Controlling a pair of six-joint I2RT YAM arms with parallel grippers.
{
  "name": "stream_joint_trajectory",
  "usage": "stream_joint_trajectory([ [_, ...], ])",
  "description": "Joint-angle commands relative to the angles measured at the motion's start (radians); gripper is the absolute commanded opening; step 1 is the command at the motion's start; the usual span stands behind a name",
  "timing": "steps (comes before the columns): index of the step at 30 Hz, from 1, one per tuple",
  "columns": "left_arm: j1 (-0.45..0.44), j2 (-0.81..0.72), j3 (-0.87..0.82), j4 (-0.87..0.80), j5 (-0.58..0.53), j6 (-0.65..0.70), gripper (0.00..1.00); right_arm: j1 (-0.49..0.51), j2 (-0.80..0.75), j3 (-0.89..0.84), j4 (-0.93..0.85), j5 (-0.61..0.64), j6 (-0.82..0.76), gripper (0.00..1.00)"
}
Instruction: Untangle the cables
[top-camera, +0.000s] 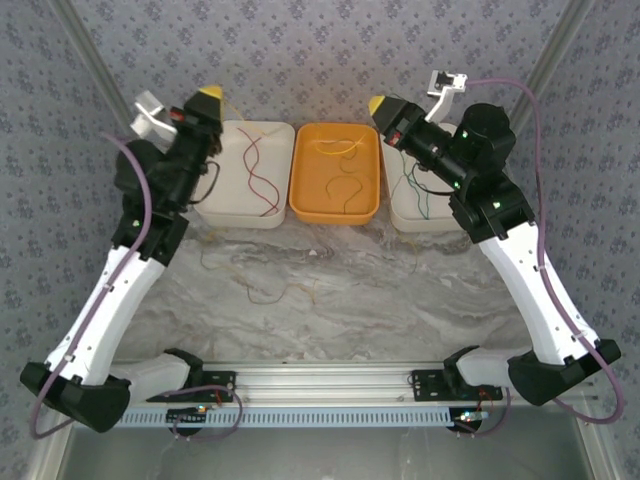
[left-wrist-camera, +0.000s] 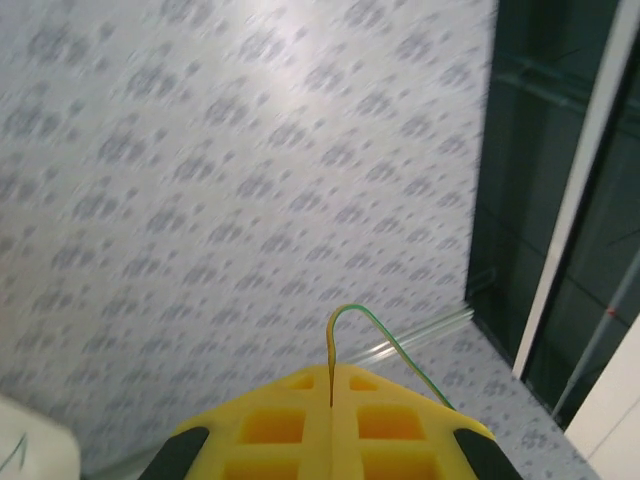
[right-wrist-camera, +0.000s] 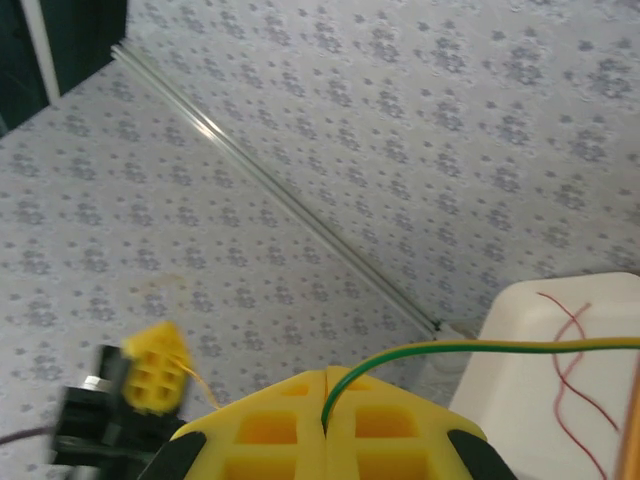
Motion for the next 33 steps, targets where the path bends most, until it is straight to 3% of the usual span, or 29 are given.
stream_joint_trajectory([
  [1, 0.056, 0.042, 0.112, 0.042, 0.057, 0.078, 0.0, 0.004, -0.032, -0.02, -0.047, 0.056, -0.049, 0.0],
  [8, 0.124, 0.212, 0.328, 0.166, 0.165, 0.03, 0.0, 0.022, 0.084, 0.121, 0.009, -0.061, -0.037, 0.0],
  [12, 0.156, 0.273, 0.369, 0.274, 0.166, -0.024, 0.0, 0.043, 0.172, 0.283, 0.005, -0.093, -0.055, 0.0],
  [17, 0.19, 0.321, 0.441, 0.281, 0.138, -0.028, 0.0, 0.039, 0.295, 0.46, -0.051, -0.105, -0.068, 0.0],
  [25, 0.209, 0.42, 0.567, 0.263, 0.163, -0.022, 0.0, -0.005, 0.429, 0.531, 0.018, -0.151, -0.045, 0.0],
  [33, 0.209, 0.483, 0.551, 0.302, 0.19, -0.05, 0.0, -0.087, 0.578, 0.567, 0.186, -0.26, 0.01, 0.0],
])
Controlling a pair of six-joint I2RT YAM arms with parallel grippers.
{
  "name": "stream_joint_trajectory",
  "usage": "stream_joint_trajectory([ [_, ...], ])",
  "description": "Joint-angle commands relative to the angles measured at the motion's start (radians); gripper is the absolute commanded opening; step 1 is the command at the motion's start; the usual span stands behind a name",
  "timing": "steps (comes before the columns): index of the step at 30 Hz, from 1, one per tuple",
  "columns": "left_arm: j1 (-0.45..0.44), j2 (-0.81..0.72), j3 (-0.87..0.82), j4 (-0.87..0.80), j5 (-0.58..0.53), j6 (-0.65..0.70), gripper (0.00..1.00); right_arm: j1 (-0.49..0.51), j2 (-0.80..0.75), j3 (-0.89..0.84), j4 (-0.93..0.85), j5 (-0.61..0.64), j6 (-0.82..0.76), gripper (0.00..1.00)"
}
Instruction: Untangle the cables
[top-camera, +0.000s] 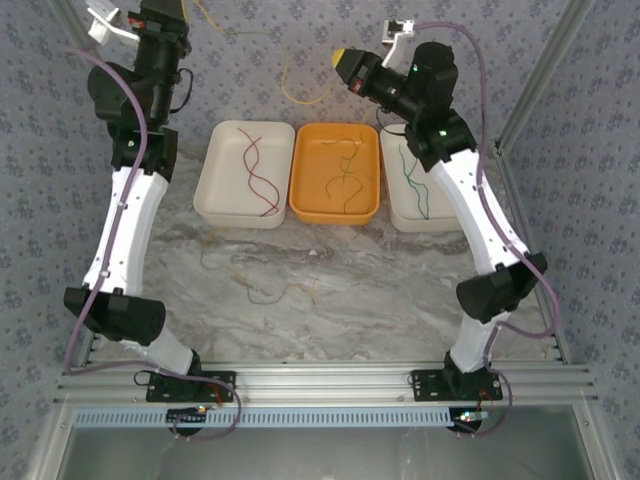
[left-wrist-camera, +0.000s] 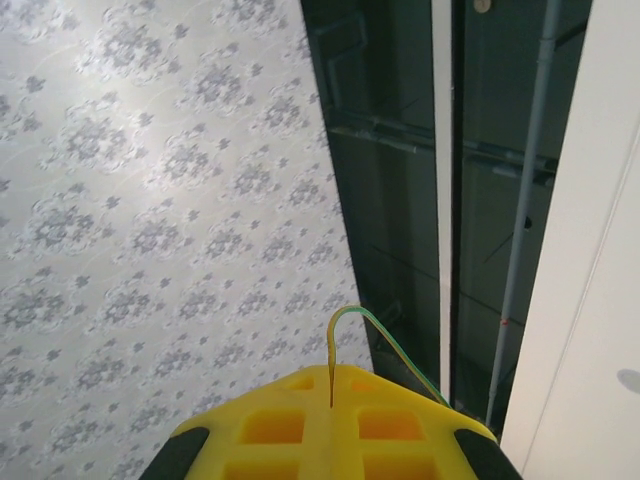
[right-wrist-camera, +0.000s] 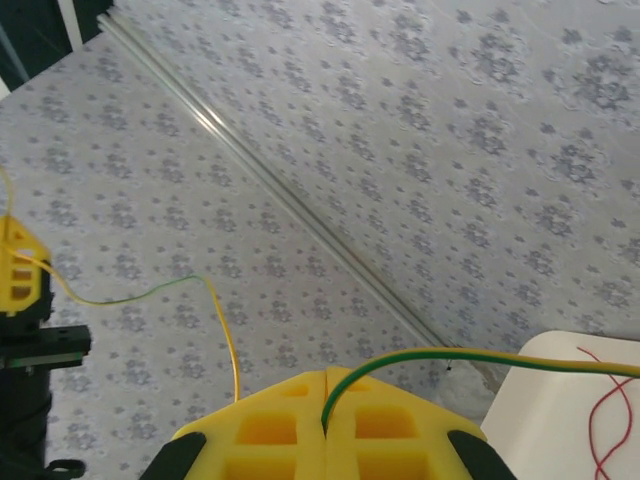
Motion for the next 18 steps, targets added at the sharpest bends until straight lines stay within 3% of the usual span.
stream_joint_trajectory([
  [1, 0.005, 0.014, -0.029, 0.063, 0.028, -0.021, 0.0, -0.03, 0.044, 0.074, 0.122, -0.074, 0.029, 0.0],
  [4, 0.005, 0.009, -0.047, 0.067, 0.036, -0.021, 0.0, -0.05, 0.102, 0.192, 0.134, -0.093, 0.042, 0.0],
  [9, 0.005, -0.014, -0.073, 0.061, 0.04, -0.018, 0.0, -0.057, 0.264, 0.608, -0.043, -0.086, 0.029, 0.0],
  [11, 0.005, -0.021, -0.077, 0.057, 0.043, -0.022, 0.0, -0.073, 0.315, 0.7, -0.05, -0.075, 0.059, 0.0],
  [18, -0.018, -0.062, -0.167, 0.062, 0.042, -0.006, 0.0, -0.12, 0.334, 0.532, 0.155, -0.084, 0.114, 0.0],
])
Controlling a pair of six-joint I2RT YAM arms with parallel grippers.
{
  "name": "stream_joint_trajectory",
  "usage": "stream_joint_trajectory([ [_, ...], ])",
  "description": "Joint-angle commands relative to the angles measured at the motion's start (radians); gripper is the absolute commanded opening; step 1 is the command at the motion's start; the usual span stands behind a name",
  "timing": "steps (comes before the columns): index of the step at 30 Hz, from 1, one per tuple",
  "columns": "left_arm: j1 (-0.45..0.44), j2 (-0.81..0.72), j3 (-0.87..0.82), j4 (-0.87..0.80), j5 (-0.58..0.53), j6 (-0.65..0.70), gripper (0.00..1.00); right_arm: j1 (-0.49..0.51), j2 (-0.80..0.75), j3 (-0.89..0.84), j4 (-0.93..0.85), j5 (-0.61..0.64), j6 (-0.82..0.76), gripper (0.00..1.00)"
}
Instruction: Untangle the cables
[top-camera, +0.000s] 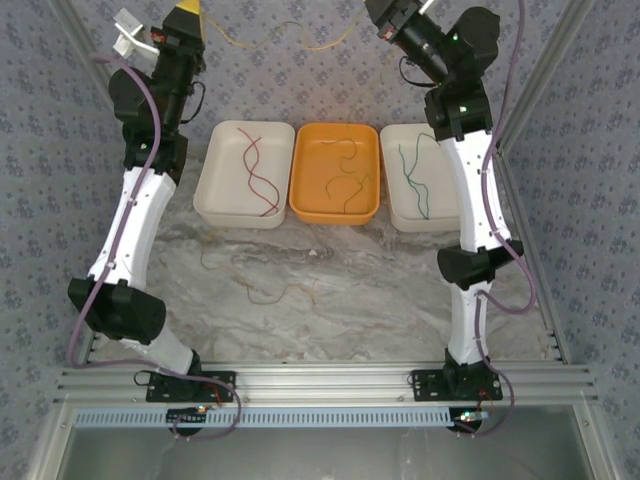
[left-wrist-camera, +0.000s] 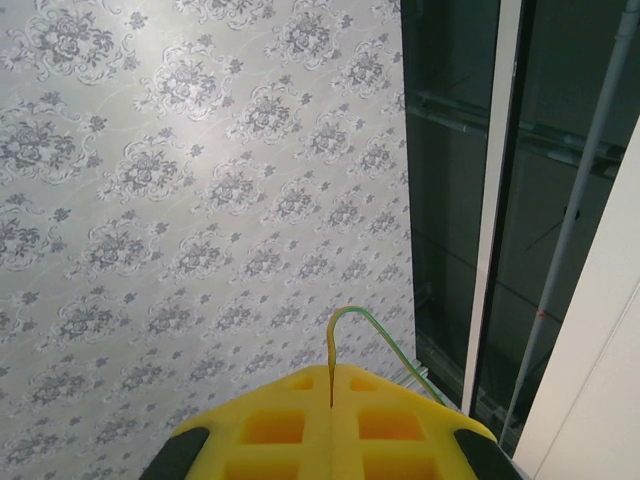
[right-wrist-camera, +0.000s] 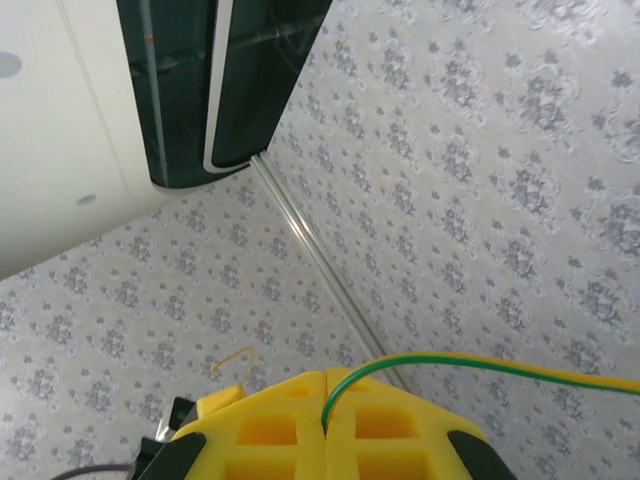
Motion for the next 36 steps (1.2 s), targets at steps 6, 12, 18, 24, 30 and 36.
stream_joint_trajectory([
  [6, -0.022, -0.07, -0.193, 0.084, 0.018, 0.008, 0.0, -0.054, 0.236, -0.096, 0.242, -0.046, 0.101, 0.0],
  [12, -0.057, -0.074, -0.295, 0.062, 0.022, 0.074, 0.0, -0.056, 0.354, -0.103, 0.17, -0.074, 0.151, 0.0],
  [18, -0.105, 0.01, -0.373, 0.128, 0.026, 0.071, 0.0, -0.04, 0.33, -0.289, 0.054, -0.013, 0.083, 0.0],
  [24, -0.171, 0.044, -0.489, 0.169, 0.002, 0.08, 0.0, -0.048, 0.359, -0.342, -0.091, -0.04, 0.057, 0.0],
  [30, -0.298, 0.039, -0.597, 0.104, -0.087, 0.184, 0.0, -0.025, 0.324, -0.447, -0.217, -0.04, -0.03, 0.0],
  [36, -0.362, 0.065, -0.663, 0.056, -0.148, 0.233, 0.0, -0.007, 0.315, -0.444, -0.379, -0.035, -0.096, 0.16],
])
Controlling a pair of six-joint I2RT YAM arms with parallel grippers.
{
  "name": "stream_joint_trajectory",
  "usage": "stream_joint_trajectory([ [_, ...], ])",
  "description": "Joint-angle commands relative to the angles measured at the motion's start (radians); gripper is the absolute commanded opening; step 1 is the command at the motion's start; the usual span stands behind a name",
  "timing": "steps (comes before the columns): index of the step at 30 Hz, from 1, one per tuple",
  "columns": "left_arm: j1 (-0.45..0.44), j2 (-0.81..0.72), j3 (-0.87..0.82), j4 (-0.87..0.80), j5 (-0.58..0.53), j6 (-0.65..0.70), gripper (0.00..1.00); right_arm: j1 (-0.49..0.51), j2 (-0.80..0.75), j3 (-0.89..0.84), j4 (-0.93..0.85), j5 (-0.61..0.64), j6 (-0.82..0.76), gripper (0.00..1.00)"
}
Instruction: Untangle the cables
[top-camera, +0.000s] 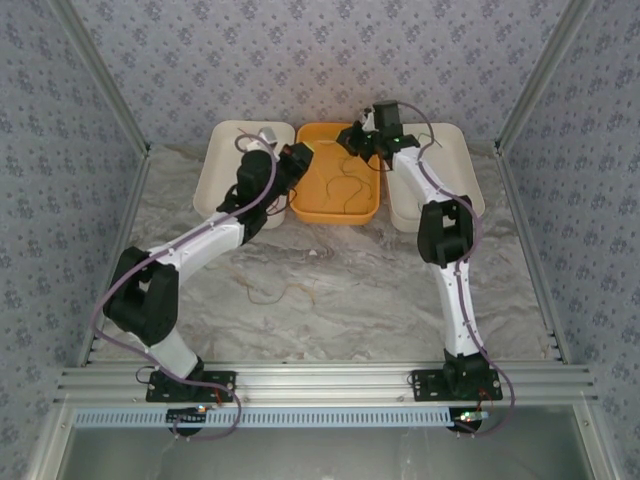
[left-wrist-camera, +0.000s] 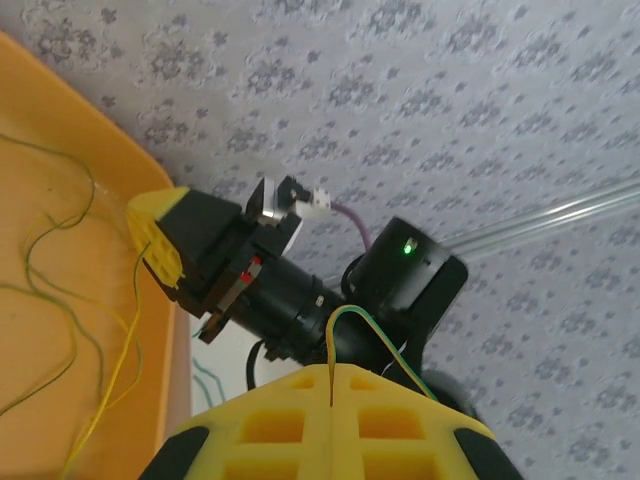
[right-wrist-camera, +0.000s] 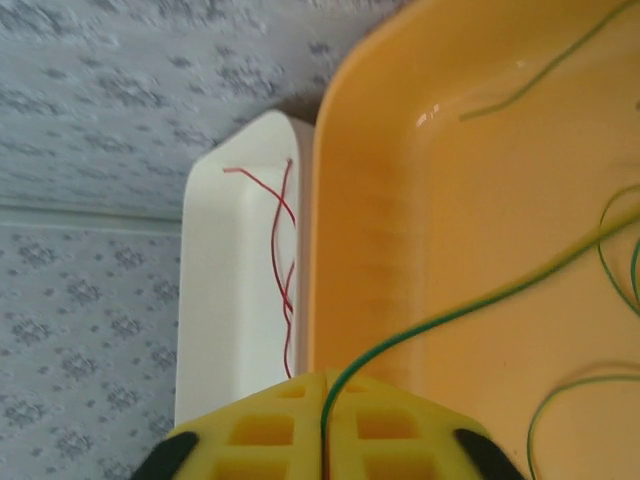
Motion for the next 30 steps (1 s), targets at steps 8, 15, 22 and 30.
stream_joint_trajectory([
  [8, -0.01, -0.046, -0.093, -0.078, -0.181, 0.115, 0.0, 0.015, 0.029, 0.251, -0.261, -0.088, -0.097, 0.16],
  [15, 0.042, -0.235, -0.196, -0.192, -0.387, 0.099, 0.0, 0.051, 0.088, 0.288, -0.195, -0.141, -0.045, 0.24],
  [22, 0.122, -0.203, -0.071, -0.207, -0.18, 0.116, 0.0, 0.06, -0.099, 0.07, -0.142, -0.073, -0.129, 0.28],
  [30, 0.06, 0.073, 0.22, -0.275, 0.001, 0.17, 0.0, 0.027, -0.424, -0.247, -0.111, 0.071, -0.18, 0.27],
])
